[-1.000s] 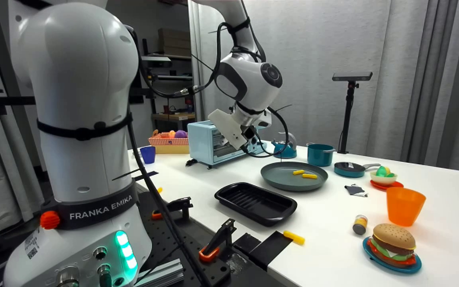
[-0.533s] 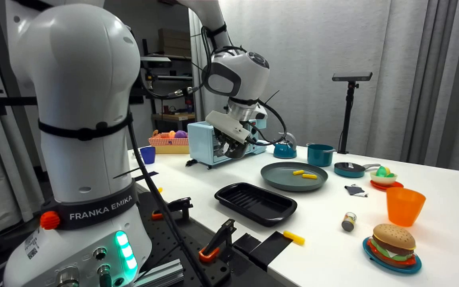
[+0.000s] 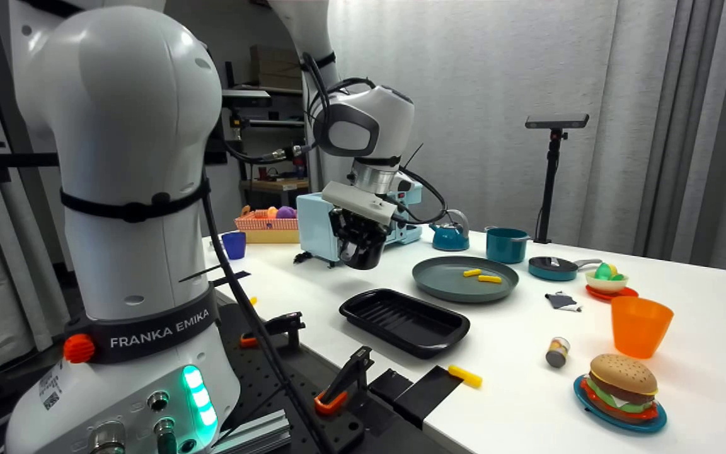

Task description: Pour the fries out of the black pot and onto the grey plate

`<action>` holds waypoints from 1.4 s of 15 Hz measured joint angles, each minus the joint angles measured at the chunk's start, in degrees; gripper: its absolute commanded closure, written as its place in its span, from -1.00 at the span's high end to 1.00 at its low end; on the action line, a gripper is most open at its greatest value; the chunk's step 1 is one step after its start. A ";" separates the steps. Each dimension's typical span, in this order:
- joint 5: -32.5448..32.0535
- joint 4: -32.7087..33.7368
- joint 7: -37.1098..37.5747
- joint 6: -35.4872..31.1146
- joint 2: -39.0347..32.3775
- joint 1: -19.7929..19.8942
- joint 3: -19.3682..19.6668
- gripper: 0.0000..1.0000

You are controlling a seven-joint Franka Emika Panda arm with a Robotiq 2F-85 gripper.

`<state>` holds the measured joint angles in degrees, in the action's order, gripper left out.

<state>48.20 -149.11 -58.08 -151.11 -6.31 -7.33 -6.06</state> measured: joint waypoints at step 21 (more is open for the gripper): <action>-27.44 0.52 15.86 -4.73 -5.40 0.97 -1.98 0.09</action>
<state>20.75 -148.59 -42.22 -155.84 -11.71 -6.35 -8.04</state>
